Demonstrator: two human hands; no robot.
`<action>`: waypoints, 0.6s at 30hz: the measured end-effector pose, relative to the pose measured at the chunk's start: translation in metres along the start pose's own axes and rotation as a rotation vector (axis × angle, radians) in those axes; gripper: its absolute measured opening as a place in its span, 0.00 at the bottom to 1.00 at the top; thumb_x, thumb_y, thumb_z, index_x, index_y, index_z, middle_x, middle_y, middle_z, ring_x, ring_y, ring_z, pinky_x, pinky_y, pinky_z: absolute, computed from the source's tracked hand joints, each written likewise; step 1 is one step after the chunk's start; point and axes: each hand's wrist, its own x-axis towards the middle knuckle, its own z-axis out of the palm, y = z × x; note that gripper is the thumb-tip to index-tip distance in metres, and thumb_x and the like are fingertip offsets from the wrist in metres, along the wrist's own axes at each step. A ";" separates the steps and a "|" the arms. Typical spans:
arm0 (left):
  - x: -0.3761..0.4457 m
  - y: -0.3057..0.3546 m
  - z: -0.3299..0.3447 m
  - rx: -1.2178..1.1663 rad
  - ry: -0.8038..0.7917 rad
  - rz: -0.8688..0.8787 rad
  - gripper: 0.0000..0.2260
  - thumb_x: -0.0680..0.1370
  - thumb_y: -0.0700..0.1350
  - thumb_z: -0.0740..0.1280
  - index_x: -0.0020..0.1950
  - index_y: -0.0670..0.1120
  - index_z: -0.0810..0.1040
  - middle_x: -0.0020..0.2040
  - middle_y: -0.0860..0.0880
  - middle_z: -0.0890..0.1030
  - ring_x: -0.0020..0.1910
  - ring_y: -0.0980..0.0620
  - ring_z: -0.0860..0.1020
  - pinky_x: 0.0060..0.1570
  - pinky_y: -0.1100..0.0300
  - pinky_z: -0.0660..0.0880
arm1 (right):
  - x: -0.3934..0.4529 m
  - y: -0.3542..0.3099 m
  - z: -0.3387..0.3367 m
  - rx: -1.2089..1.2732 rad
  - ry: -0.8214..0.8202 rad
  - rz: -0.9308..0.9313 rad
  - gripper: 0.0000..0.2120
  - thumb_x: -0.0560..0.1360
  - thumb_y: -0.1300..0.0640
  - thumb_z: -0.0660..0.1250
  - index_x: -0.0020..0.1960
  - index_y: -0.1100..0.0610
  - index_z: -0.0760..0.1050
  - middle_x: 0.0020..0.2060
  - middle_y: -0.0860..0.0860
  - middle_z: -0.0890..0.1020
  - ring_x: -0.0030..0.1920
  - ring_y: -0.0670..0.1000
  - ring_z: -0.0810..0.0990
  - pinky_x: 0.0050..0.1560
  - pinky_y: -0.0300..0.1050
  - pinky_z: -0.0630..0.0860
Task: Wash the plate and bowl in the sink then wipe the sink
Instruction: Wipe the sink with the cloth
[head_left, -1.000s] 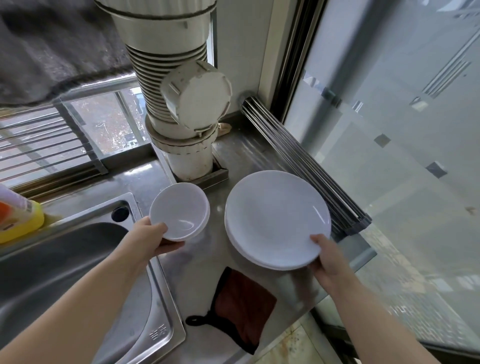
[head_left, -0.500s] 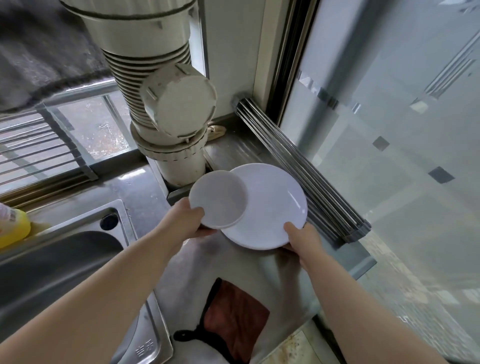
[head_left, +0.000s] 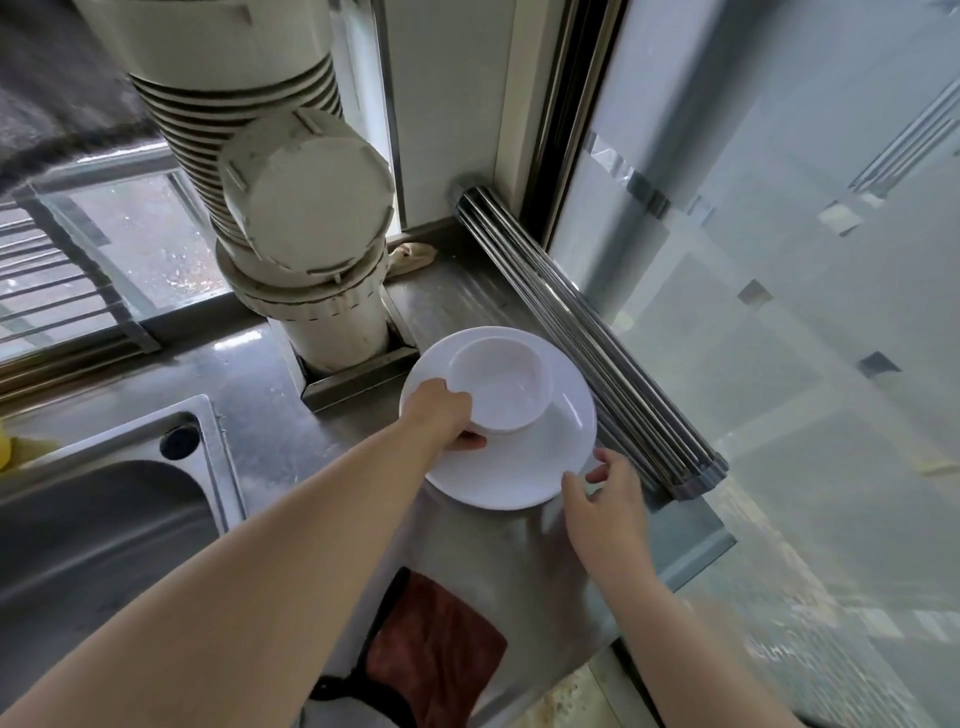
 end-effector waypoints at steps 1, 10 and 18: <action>-0.001 0.001 -0.001 0.031 0.010 0.001 0.19 0.77 0.40 0.59 0.68 0.41 0.69 0.53 0.40 0.78 0.42 0.43 0.82 0.43 0.48 0.82 | -0.009 0.002 0.001 -0.037 -0.018 -0.062 0.20 0.77 0.53 0.63 0.67 0.52 0.64 0.49 0.46 0.71 0.45 0.44 0.73 0.46 0.40 0.71; -0.054 -0.064 -0.078 0.237 0.282 0.290 0.06 0.77 0.46 0.62 0.52 0.54 0.75 0.44 0.53 0.79 0.42 0.48 0.81 0.46 0.48 0.81 | -0.119 0.040 0.072 -0.441 -0.441 -0.679 0.26 0.67 0.45 0.62 0.63 0.52 0.70 0.60 0.49 0.76 0.61 0.48 0.73 0.60 0.39 0.71; -0.101 -0.134 -0.159 0.106 0.428 0.251 0.08 0.77 0.38 0.62 0.47 0.52 0.75 0.41 0.47 0.79 0.33 0.49 0.79 0.36 0.50 0.77 | -0.089 0.021 0.134 -0.704 -0.349 -0.706 0.29 0.73 0.51 0.53 0.71 0.63 0.64 0.70 0.59 0.68 0.72 0.57 0.62 0.72 0.47 0.56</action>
